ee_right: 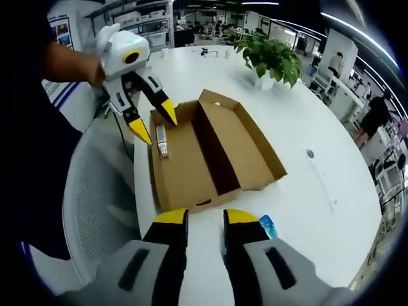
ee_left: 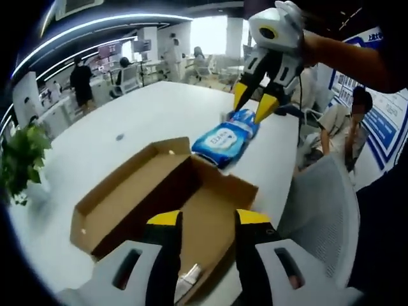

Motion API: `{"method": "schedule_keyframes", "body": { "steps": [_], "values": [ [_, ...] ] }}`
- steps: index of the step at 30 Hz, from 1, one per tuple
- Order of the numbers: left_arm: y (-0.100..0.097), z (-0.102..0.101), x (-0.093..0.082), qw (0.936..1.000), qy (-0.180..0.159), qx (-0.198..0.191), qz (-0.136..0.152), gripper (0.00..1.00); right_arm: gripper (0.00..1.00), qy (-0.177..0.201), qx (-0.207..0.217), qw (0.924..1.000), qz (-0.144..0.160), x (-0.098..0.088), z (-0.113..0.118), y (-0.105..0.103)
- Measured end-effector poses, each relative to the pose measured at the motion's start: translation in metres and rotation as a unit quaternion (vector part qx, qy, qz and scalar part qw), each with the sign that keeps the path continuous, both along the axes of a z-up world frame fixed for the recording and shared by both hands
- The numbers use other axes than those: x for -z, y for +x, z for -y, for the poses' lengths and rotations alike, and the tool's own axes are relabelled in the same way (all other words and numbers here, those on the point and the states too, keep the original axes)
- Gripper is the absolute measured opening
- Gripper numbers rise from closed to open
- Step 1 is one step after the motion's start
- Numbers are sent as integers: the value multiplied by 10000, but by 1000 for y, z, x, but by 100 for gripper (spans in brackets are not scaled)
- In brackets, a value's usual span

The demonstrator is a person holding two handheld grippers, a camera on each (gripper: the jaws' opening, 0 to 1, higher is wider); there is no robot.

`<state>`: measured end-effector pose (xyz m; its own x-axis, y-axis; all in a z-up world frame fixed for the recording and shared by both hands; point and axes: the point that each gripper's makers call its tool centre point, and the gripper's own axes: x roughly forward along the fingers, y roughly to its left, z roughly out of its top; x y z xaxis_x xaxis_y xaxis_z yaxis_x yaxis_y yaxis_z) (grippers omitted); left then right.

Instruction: Operate the shoe box by opening the lid, removing the specified soft item, and placing it in the target area until the item is outside and the box remains undamaged.

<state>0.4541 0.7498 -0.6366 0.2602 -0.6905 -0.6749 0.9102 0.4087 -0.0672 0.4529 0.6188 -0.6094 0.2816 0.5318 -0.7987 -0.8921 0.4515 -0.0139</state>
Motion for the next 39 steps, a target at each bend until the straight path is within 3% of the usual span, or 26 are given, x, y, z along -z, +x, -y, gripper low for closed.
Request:
{"method": "schedule_keyframes", "body": {
  "steps": [7,15,20,26,28,32,37,39],
  "values": [
    [9,-44,14,9993,286,-217,36,30,19,17,-391,9990,-195,21,-46,-2],
    [7,-74,31,9981,499,-323,-150,30,17,182,-815,9954,-478,52,-100,1],
    [9,-85,37,9972,642,-341,-187,30,17,283,-1054,9918,-667,72,-132,3],
    [12,-94,44,9963,743,-333,-266,29,16,274,-1237,9882,-858,94,-154,4],
    [17,-98,47,9953,878,-368,-164,29,16,287,-1259,9871,-943,101,-163,5],
    [19,-101,52,9945,870,-483,-311,28,16,303,-1416,9827,-1154,123,-186,5],
    [26,-103,49,9936,841,-680,-321,28,15,-27,-1886,9728,-1342,152,-204,-2],
    [27,-102,48,9938,843,-661,-297,28,17,-25,-1875,9723,-1399,155,-210,-1]
  ]
}}
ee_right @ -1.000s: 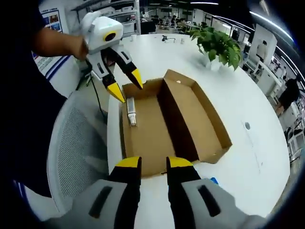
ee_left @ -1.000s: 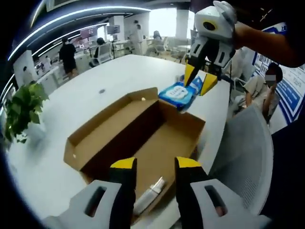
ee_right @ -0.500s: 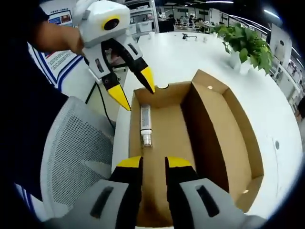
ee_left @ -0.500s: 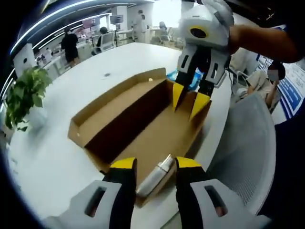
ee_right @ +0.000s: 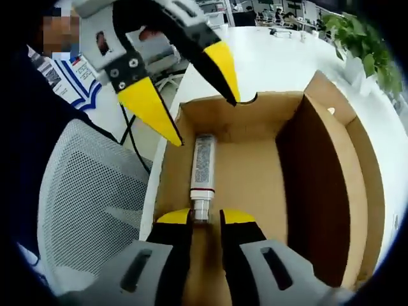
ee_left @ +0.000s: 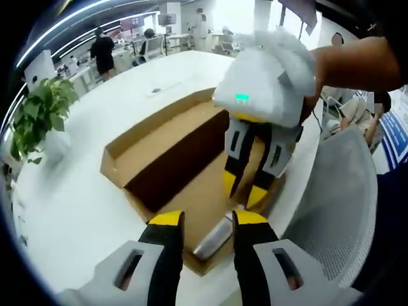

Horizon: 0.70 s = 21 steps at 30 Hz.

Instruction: Operate the shoe box by opening the lid, removing the specified soft item, and placing it in the target area until the item is outside and the box remains undamaged.

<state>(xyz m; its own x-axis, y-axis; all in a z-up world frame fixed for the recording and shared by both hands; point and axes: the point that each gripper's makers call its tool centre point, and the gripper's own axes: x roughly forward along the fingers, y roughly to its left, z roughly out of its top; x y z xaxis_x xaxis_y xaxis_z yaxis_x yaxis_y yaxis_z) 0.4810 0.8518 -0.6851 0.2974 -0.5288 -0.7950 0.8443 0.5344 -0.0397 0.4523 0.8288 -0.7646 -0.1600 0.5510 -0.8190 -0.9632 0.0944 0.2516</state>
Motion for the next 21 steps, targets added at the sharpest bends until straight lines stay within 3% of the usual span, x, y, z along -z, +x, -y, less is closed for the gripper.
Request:
{"method": "schedule_keyframes", "body": {
  "steps": [9,14,21],
  "values": [
    [6,-3,1,9999,-127,-89,-26,28,18,-146,-169,9995,-203,12,-11,-6],
    [5,-8,4,9997,-158,-149,-62,29,17,-405,-340,9986,-90,23,-6,-7],
    [3,-13,10,9996,-144,-180,-147,28,18,-369,-221,9990,-133,26,-7,-5]
  ]
}}
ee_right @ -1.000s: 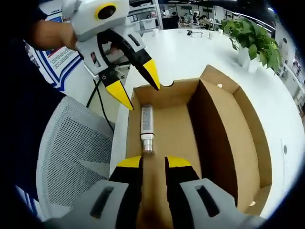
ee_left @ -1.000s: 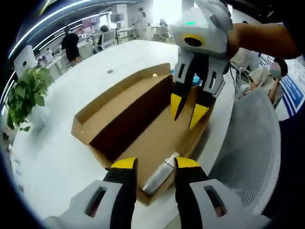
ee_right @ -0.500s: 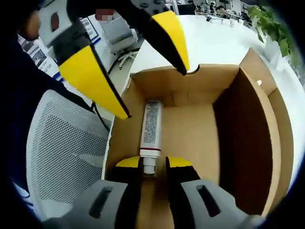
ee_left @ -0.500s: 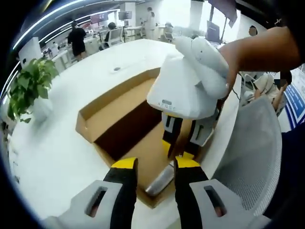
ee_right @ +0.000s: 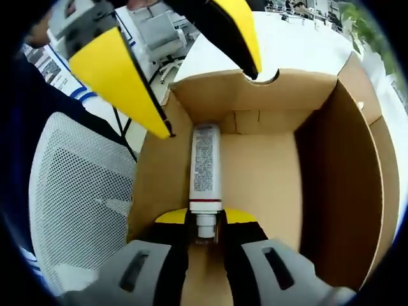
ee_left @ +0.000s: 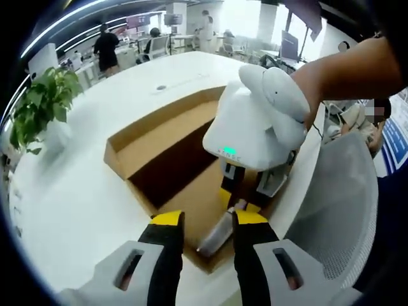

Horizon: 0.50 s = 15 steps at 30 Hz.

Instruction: Operate the shoe box by opening the lid, removing the specified soft item, and placing it in the target area until the item is outside and the box remains undamaged.

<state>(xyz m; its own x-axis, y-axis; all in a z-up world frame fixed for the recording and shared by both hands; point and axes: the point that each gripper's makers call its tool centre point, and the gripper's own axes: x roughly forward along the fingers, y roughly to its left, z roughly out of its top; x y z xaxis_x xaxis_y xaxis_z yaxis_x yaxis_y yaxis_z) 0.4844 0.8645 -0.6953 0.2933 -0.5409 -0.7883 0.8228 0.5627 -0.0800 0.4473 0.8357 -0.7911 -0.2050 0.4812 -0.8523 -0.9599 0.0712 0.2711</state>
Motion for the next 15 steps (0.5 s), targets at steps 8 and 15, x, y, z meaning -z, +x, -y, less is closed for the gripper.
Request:
{"method": "schedule_keyframes", "body": {
  "steps": [8,15],
  "values": [
    [2,7,5,9999,19,146,-11,28,18,-141,109,9995,258,0,26,15],
    [5,24,13,9967,288,757,106,28,18,-394,272,9983,347,2,74,29]
  ]
}}
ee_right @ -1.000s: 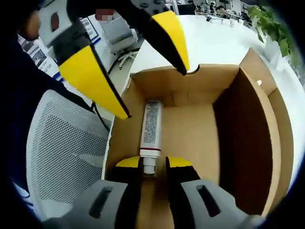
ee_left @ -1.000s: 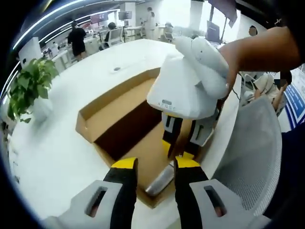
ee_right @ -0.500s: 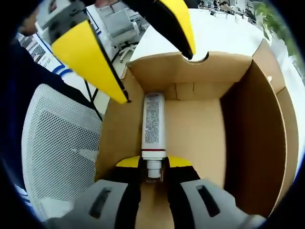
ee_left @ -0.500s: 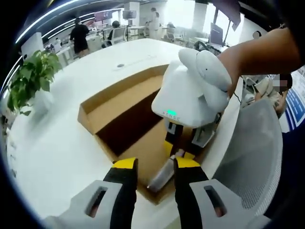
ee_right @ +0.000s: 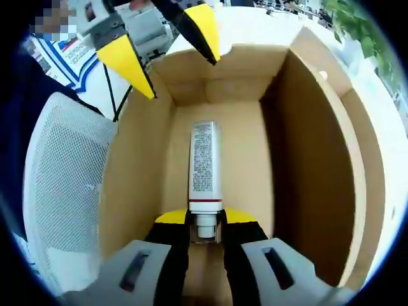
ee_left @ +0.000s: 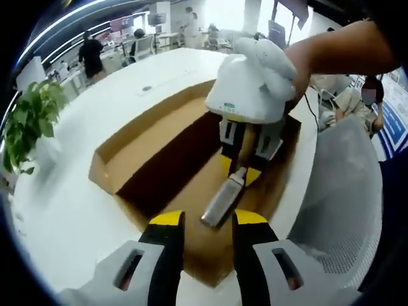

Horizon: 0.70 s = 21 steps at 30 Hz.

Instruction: Operate the shoe box by opening the lid, removing the specified soft item, and placing it in the target area until the item is outside and the box remains undamaged.

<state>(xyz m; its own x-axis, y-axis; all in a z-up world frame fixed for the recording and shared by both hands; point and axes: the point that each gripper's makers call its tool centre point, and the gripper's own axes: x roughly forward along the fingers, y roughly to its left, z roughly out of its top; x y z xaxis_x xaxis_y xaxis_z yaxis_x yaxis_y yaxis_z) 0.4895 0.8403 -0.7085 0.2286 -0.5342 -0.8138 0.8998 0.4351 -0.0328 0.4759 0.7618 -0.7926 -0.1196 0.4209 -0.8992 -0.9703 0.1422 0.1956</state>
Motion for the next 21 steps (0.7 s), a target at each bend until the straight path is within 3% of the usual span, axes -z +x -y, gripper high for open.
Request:
{"method": "schedule_keyframes", "body": {
  "steps": [4,8,11,16,17,21],
  "values": [
    [5,17,3,9986,137,478,158,28,18,-25,66,10000,-22,-1,10,3],
    [5,34,8,9969,178,756,88,28,19,45,66,10000,-1,-3,13,7],
    [4,46,12,9949,167,998,53,29,26,196,204,9996,23,-9,13,10],
    [6,64,25,9902,286,1367,48,30,24,251,343,9990,105,-15,24,14],
    [3,68,30,9885,277,1488,-65,29,23,271,387,9988,147,-17,27,15],
    [2,71,51,9785,617,1965,-20,30,22,462,614,9969,154,-27,32,12]
  ]
}}
